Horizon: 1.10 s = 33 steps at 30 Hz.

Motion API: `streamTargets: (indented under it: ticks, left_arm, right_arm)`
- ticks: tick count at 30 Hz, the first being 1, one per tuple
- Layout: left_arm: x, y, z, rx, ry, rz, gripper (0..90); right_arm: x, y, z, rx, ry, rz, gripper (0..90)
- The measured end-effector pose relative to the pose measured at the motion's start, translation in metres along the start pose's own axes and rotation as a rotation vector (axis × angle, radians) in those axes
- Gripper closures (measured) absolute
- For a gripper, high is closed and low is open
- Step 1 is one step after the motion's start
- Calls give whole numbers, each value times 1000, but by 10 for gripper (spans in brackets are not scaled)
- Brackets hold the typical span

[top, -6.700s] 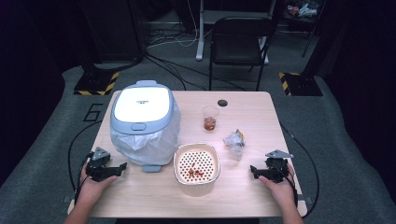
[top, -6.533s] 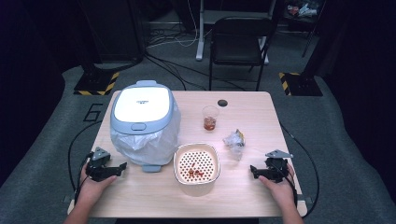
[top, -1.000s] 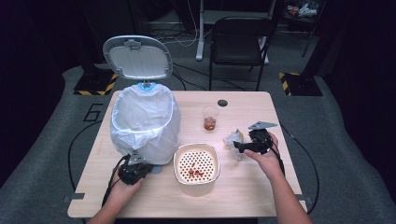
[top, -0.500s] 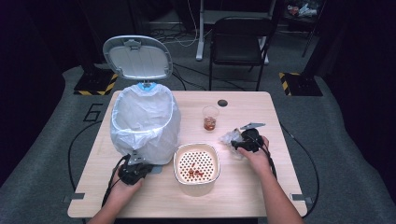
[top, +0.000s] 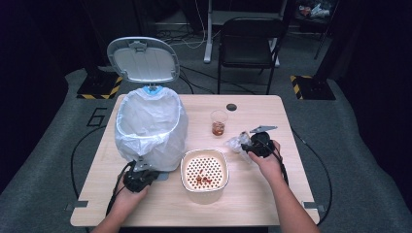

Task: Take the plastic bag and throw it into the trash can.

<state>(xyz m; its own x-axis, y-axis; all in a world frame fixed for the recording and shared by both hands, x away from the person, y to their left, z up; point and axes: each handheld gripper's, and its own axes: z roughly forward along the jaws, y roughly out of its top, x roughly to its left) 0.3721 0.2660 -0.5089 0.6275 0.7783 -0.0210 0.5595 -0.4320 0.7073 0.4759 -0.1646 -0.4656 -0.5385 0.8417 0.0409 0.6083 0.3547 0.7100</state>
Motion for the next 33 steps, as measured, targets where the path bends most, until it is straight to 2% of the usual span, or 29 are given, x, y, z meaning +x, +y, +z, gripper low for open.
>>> streamTargets:
  ticks: [1,2,3,4,6,7,8,10,13,15,16,17,19,20,21,23,25,26,27,29,33]
  left_arm:
    - [0,0,0,0,-1,-3,900]
    - [0,0,0,0,-1,0,900]
    - [0,0,0,0,0,-1,900]
    - [-1,0,0,-4,1,-5,900]
    - [-1,0,0,0,5,-2,900]
    - [-1,0,0,4,9,7,900]
    - [-3,0,1,-12,11,-11,900]
    - [-3,-1,1,-10,14,-10,900]
    - [-3,-1,0,-8,13,-10,900]
    - [-4,-1,1,-13,14,-14,900]
    - [-4,-1,0,-6,20,-6,900]
    - [-4,-1,0,-10,14,-15,900]
    - [-2,-1,0,-7,8,-3,900]
    - [1,-1,1,-17,-28,20,900]
    - [-1,-2,0,-14,-1,-13,900]
    - [0,-2,0,-21,-7,2,900]
    - [0,-2,0,-20,-4,7,900]
    - [1,-2,0,-16,-6,1,900]
    - [1,-2,0,-22,-11,-24,900]
    - [3,-2,0,-21,-18,-28,900]
    - [3,-2,0,-24,-24,-26,900]
  right_arm:
    - [5,7,-13,-13,20,-18,697]
    - [5,7,-13,-13,20,-18,697]
    - [10,14,-24,-15,28,-28,698]
    - [10,14,-24,-15,28,-28,698]
    - [14,21,-36,-37,40,-49,700]
    - [17,25,-43,-38,45,-39,701]
    - [19,29,-49,-46,52,-48,702]
    - [25,41,-64,-56,72,-61,702]
    - [30,49,-73,-61,87,-67,702]
    - [38,64,-85,-77,111,-94,703]
    - [41,69,-89,-77,115,-112,703]
    - [45,75,-93,-81,116,-126,703]
    - [49,81,-97,-85,124,-133,703]
    - [54,88,-101,-87,136,-141,702]
    - [58,94,-104,-96,146,-154,702]
    - [70,110,-112,-112,162,-193,702]
    - [73,114,-113,-106,166,-201,702]
    - [76,118,-113,-115,169,-215,702]
    - [79,121,-114,-107,174,-213,702]
    - [84,128,-113,-111,185,-234,702]
    - [95,138,-116,-116,210,-228,702]
